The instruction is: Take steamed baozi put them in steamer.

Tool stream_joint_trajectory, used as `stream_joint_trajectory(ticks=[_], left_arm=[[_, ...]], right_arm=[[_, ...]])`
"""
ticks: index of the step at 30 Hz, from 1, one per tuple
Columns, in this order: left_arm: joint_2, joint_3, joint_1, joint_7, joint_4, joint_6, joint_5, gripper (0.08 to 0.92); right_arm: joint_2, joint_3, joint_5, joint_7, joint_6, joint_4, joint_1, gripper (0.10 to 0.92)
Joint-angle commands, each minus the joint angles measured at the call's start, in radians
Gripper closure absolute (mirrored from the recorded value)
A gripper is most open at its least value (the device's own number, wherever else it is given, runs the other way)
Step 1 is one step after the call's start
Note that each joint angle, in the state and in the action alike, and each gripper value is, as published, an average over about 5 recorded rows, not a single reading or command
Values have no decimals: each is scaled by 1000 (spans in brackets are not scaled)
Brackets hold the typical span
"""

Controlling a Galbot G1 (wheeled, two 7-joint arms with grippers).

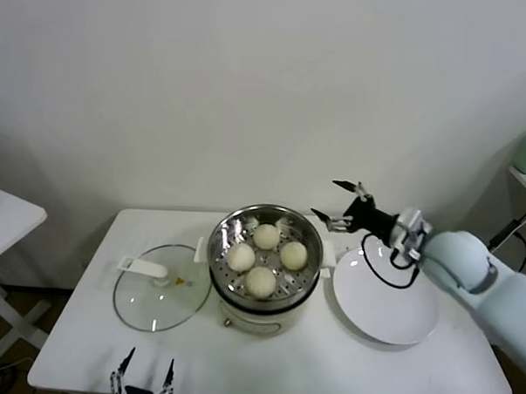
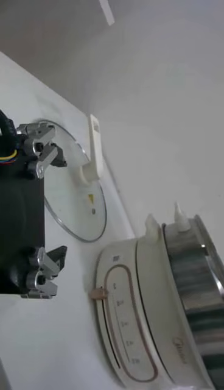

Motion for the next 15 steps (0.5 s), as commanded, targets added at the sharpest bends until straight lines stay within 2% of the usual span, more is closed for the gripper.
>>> stream_joint_trajectory(ticks=[1, 15], left_arm=[[-3, 7, -5, 1, 2, 4, -4, 177], [-4, 5, -14, -2, 7, 6, -21, 177]], right_arm=[[272, 751, -94, 52, 255, 167, -1050, 203], [620, 683, -107, -1, 627, 57, -1255, 203]])
